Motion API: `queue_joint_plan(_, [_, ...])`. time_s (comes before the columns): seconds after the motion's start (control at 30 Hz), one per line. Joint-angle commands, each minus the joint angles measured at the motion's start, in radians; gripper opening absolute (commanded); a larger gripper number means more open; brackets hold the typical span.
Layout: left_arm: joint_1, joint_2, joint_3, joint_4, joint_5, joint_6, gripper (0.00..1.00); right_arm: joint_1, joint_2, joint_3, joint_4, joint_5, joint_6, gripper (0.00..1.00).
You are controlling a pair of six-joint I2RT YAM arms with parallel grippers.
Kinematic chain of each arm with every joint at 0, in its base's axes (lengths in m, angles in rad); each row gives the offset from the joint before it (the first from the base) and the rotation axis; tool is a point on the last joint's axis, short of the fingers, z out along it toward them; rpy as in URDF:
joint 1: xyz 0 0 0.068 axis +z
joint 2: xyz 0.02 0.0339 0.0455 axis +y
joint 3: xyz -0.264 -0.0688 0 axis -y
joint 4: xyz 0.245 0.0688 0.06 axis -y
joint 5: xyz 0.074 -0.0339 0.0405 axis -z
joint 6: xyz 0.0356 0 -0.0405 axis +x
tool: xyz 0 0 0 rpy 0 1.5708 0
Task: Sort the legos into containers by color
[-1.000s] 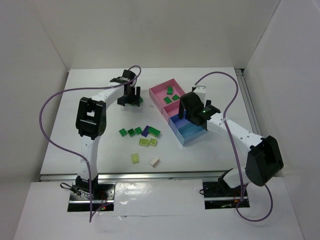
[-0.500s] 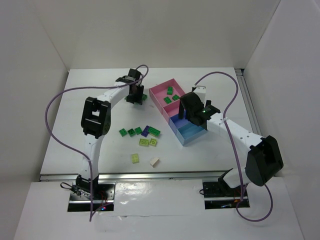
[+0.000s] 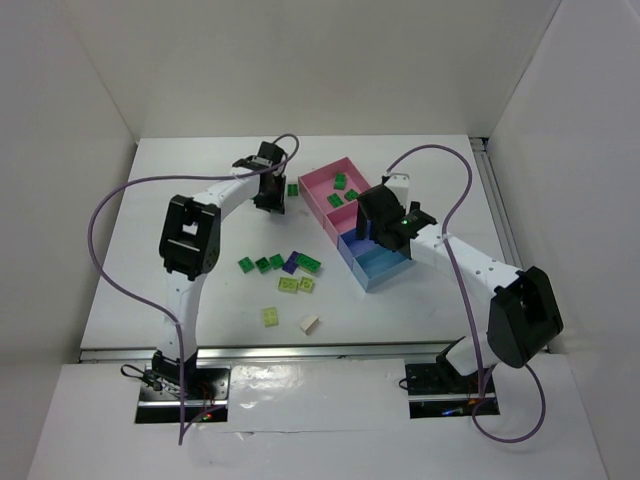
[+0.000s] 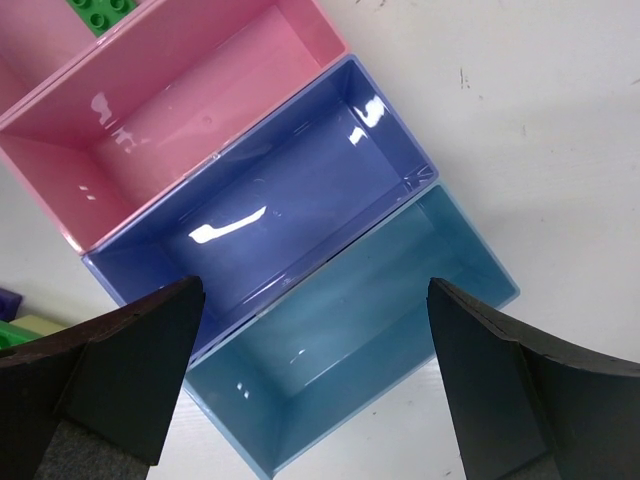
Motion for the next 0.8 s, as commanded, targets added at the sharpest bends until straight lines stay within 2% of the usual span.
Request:
queue_joint_plan(0.0, [0.007,-0.117,-0.018,-0.018,-0.013,0.0,0.23,0.017,0.002,0.022,-0.007,0.013,-0.007,1.0])
queue_joint_plan(0.17, [0.007,-0.2,-0.028,-0.038,0.02,0.0,0.23,0.017,0.002,0.022,-0.007,0.024,-0.007,1.0])
queue_joint_plan(0.3, [0.007,-0.231,0.04,-0.047,0.144,-0.023,0.23,0.017,-0.01,0.022,-0.007,0.042,-0.007,1.0])
queue_joint_plan(0.37, [-0.024,-0.211,0.089,-0.047,0.217,-0.033,0.23,0.017,-0.02,0.011,-0.007,0.051,-0.007,1.0])
queue_joint_plan(0.5, [-0.082,-0.115,0.242,-0.067,0.25,-0.056,0.25,0.017,-0.038,0.002,-0.028,0.061,0.004,1.0])
queue_joint_plan(0.53, [-0.092,-0.051,0.327,-0.079,0.25,-0.056,0.25,0.017,-0.049,0.002,-0.028,0.061,0.004,1.0])
queue_joint_plan(0.6, [-0.114,0.008,0.403,-0.106,0.263,-0.077,0.35,0.017,-0.049,0.002,-0.053,0.071,0.004,1.0])
queue_joint_plan(0.67, [-0.115,0.069,0.474,-0.106,0.263,-0.103,0.62,0.017,-0.07,-0.007,-0.062,0.071,0.013,1.0])
queue_joint_plan(0.7, [-0.124,0.082,0.491,-0.106,0.278,-0.124,0.79,0.017,-0.07,-0.007,-0.062,0.071,0.013,1.0])
queue_joint_plan(0.77, [-0.124,0.092,0.512,-0.106,0.287,-0.145,0.86,0.017,-0.089,-0.007,-0.071,0.071,0.024,1.0])
